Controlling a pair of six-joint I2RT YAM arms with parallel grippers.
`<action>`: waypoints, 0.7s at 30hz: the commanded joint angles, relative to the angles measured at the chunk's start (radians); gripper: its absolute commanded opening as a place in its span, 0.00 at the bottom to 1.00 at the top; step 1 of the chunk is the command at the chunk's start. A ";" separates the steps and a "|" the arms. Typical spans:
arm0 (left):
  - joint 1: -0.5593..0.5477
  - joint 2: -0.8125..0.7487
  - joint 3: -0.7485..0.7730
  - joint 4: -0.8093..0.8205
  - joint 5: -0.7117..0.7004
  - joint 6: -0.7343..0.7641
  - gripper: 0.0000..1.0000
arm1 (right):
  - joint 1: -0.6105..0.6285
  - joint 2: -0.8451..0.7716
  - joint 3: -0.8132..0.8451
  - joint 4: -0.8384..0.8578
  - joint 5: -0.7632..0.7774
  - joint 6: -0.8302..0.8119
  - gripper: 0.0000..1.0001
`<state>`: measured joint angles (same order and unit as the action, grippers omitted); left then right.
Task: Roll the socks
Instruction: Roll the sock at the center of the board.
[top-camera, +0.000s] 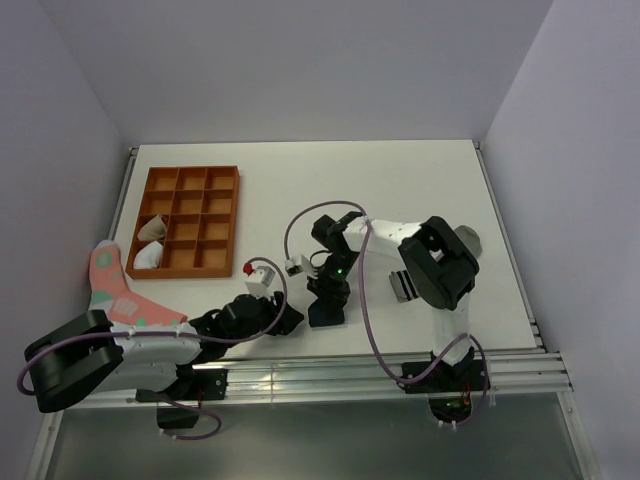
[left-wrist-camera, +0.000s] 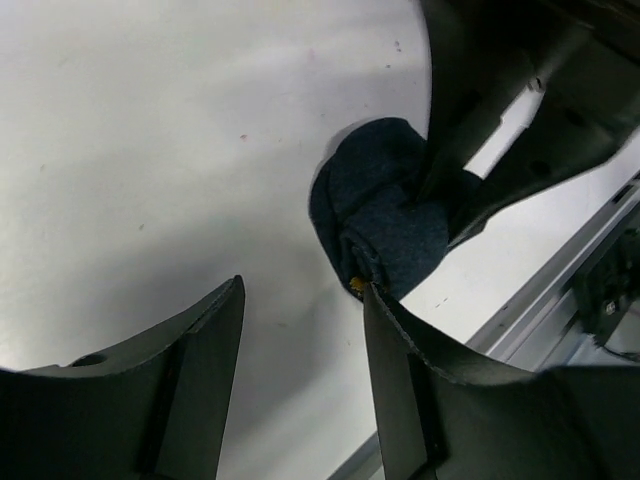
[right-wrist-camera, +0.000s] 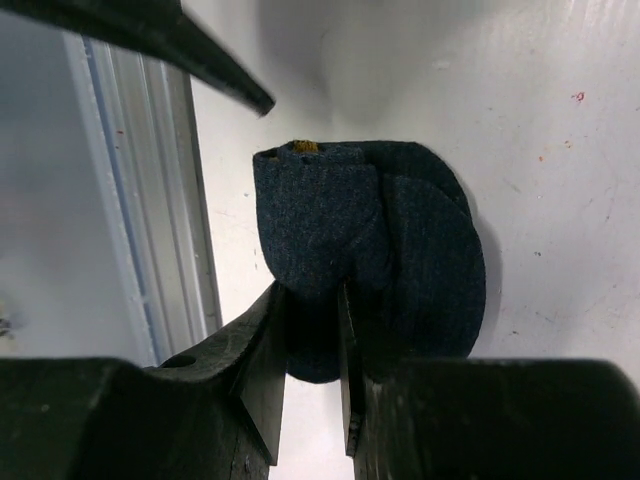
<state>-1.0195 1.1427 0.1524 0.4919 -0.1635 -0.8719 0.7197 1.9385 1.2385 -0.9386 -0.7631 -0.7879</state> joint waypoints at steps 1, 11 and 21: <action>-0.024 0.018 0.036 0.148 -0.034 0.175 0.56 | -0.006 0.057 0.029 -0.037 0.062 0.022 0.22; -0.028 0.153 0.142 0.280 0.125 0.347 0.61 | -0.029 0.120 0.073 -0.042 0.094 0.108 0.22; 0.055 0.198 0.145 0.332 0.330 0.384 0.62 | -0.063 0.142 0.087 -0.115 0.056 0.070 0.22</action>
<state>-1.0050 1.3647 0.2974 0.7460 0.0555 -0.5293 0.6727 2.0380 1.3190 -1.0401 -0.8017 -0.6781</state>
